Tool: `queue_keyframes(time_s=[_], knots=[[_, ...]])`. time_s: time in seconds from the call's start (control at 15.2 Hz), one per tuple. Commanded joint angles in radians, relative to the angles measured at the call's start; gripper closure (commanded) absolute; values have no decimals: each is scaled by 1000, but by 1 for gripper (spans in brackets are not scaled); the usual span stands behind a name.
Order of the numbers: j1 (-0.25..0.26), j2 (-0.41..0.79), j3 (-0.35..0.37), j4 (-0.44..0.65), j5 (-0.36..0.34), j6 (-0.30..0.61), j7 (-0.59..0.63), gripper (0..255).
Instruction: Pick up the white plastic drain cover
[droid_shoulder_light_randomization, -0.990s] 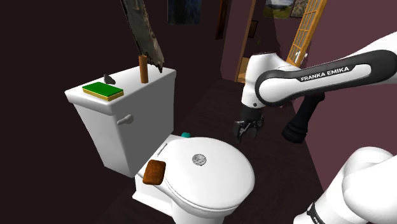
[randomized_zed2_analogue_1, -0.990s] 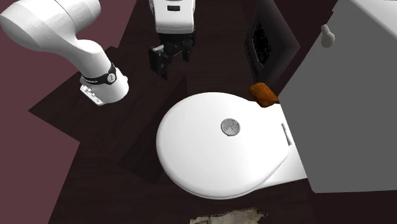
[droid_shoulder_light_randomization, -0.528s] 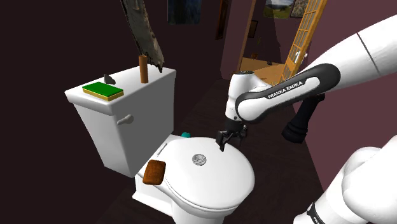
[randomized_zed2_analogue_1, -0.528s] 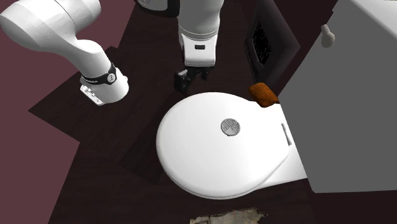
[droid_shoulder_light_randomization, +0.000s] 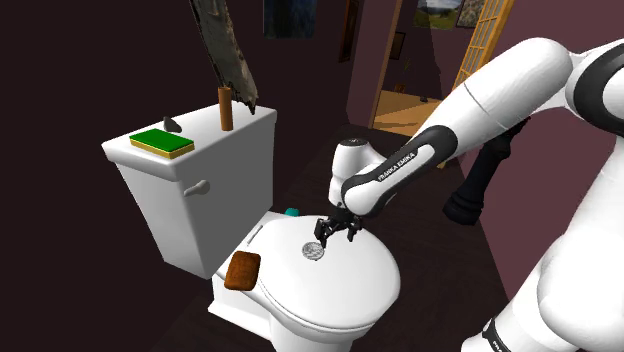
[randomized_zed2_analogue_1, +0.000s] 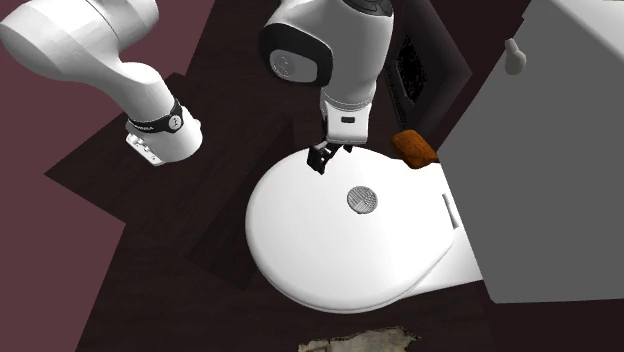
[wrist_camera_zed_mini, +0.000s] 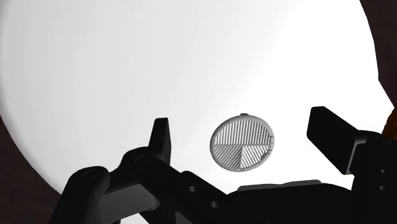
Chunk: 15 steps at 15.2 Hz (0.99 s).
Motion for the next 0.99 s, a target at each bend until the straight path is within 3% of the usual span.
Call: queue_keyframes(time_s=[0.0,0.4,0.92], knots=[[4,93,-10,49,-30,52,43,0],[50,337,-57,221,-92,148,159,0],[65,438,-77,246,-110,224,173,0]])
